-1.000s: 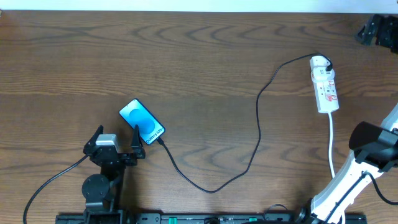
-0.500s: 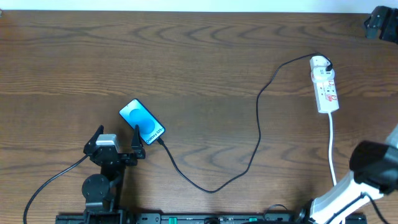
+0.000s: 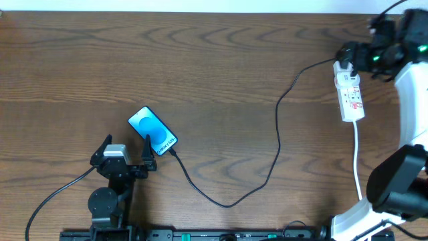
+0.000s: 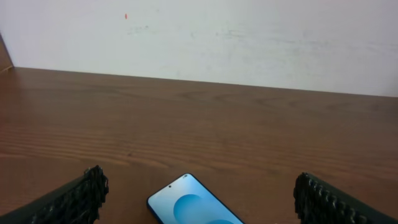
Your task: Plug charger to phone and switch on socket
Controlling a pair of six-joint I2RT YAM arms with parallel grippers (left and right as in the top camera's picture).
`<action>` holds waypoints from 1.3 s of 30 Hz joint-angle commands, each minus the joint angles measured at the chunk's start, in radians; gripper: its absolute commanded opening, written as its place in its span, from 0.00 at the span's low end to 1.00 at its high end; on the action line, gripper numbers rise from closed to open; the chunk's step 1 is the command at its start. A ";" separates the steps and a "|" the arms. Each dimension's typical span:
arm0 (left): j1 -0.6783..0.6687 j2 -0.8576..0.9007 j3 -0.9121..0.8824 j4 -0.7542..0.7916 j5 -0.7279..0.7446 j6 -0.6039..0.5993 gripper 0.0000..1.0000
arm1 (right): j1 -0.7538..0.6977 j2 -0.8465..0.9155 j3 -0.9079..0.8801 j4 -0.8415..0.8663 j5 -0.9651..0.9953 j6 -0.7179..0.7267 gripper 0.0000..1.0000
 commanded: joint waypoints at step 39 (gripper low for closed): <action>-0.004 -0.006 -0.013 -0.040 0.034 0.003 0.98 | 0.185 -1.208 -1.308 1.049 0.000 0.010 0.99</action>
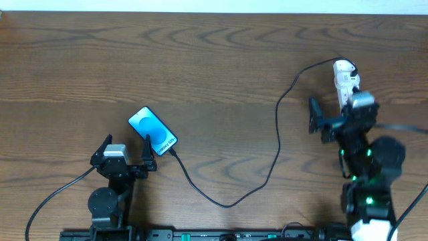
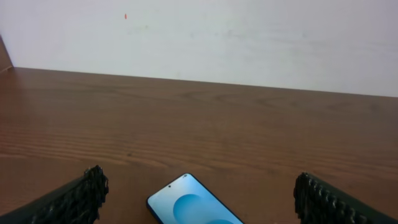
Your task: Plug charger to phone and switch on socket
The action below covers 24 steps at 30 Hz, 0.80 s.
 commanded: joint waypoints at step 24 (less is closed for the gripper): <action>-0.004 -0.006 -0.013 -0.040 0.031 0.004 0.98 | -0.010 -0.610 -0.419 0.013 0.200 0.202 0.99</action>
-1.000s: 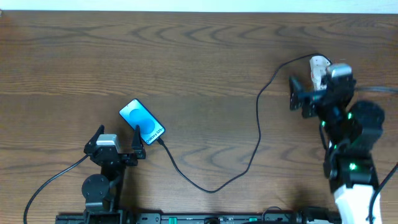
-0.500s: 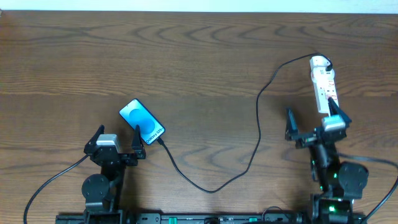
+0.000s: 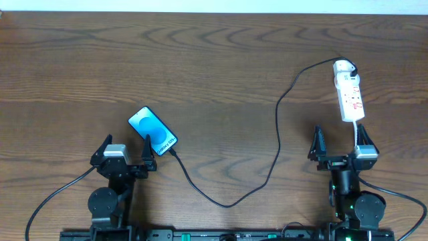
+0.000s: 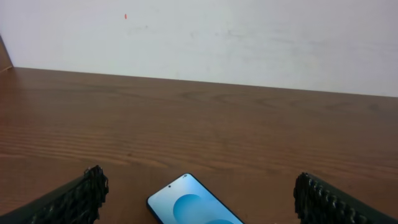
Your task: Plug charger to phone and switch on socket
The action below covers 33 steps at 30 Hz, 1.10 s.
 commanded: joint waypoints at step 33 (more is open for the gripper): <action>-0.004 -0.006 -0.013 -0.039 0.031 0.003 0.98 | 0.004 -0.117 -0.002 -0.319 0.078 0.009 0.99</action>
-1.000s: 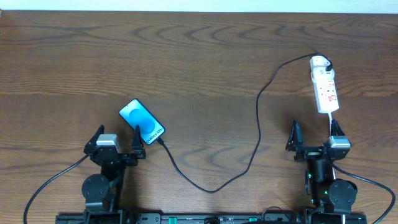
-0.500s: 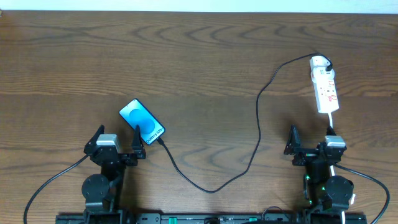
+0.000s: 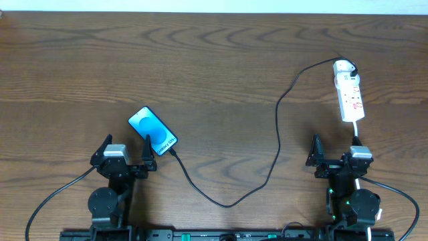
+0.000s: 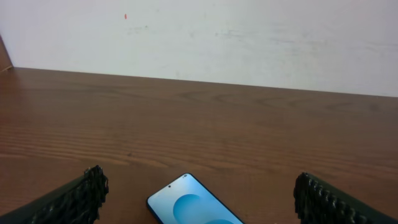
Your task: Plug charger to phone and switch on socket
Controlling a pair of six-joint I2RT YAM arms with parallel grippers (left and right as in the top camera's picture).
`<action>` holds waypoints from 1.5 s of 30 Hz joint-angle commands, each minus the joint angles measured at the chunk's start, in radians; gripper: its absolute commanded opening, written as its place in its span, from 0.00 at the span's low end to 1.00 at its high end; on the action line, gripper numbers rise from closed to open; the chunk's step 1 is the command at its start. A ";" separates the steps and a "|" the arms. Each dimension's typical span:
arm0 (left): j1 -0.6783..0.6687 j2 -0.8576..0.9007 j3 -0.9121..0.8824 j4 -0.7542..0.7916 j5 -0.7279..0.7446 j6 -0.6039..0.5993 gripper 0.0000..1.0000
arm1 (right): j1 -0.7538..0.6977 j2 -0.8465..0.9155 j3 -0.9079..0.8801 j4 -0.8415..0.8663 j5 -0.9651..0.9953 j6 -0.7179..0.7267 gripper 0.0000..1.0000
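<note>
The phone [image 3: 152, 131] lies screen up with a blue wallpaper, left of the table's middle. The black charger cable [image 3: 227, 203] is plugged into its near end and loops right and up to the white power strip [image 3: 349, 90] at the far right. My left gripper [image 3: 126, 151] is open just in front of the phone. In the left wrist view the phone [image 4: 194, 205] lies between the wide-apart fingers [image 4: 73, 200]. My right gripper [image 3: 334, 152] is open near the front edge, well short of the strip. The strip's switch is too small to read.
The strip's white lead [image 3: 358, 137] runs from the strip down past my right gripper. A white wall [image 4: 199, 37] bounds the table's far edge. Both arm bases stand along the front rail [image 3: 214, 234].
My right arm has settled a little lower and to the left near the front edge. The left arm, phone, cable and strip have not moved.
My right gripper was first at the far end of the power strip. Then it was over the strip's near part. Then it stood folded back near the front edge, where it is now. The left gripper stayed open by the phone, which had the cable plugged in throughout.
</note>
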 commanded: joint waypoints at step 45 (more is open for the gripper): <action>-0.004 -0.006 -0.013 -0.039 0.030 0.003 0.98 | 0.028 -0.008 -0.002 -0.002 -0.023 -0.239 0.99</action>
